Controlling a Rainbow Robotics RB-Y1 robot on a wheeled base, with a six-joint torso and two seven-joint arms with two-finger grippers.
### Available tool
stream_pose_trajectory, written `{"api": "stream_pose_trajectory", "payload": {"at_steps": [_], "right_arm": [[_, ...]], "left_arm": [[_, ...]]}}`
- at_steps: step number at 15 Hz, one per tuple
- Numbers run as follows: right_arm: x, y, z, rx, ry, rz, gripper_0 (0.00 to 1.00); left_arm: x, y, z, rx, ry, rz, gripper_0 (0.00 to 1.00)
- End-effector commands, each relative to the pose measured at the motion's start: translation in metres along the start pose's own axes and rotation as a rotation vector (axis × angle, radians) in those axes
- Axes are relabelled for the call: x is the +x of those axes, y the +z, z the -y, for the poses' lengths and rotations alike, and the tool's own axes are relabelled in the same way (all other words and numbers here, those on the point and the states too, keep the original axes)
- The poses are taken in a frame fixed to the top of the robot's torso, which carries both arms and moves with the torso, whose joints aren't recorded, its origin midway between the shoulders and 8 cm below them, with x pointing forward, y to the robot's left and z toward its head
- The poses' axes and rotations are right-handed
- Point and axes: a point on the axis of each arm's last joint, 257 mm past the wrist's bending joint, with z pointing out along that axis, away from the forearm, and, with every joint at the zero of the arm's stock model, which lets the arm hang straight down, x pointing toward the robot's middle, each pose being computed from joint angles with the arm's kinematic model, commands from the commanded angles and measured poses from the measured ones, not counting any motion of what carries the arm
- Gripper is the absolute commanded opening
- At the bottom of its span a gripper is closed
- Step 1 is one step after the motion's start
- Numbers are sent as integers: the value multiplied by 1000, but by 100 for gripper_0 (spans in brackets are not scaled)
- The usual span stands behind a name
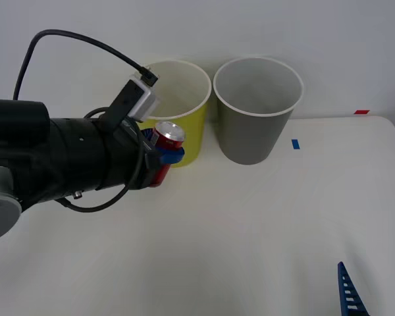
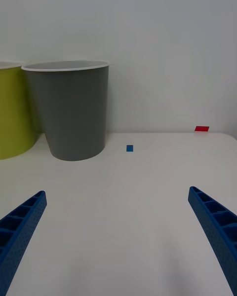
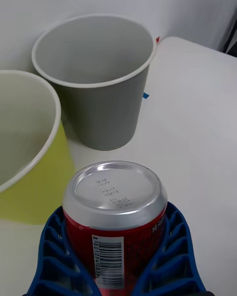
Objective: Put cans in the gray bin and PET bottles in the light green bin.
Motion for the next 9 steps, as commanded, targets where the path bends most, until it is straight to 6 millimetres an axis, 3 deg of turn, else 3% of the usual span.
{"api": "stream_pose_trajectory", "payload": {"at_steps": [1,5,9], "right_arm": [[0,0,0,0,0,0,100],[0,0,0,0,0,0,100],[0,0,0,0,0,0,100]], "left_arm": [[-37,-33,-4,15,-30,113,1],[-76,-76,-41,-75,-51,256,1],[-104,-108,-56,-150,-46,378,1]]}}
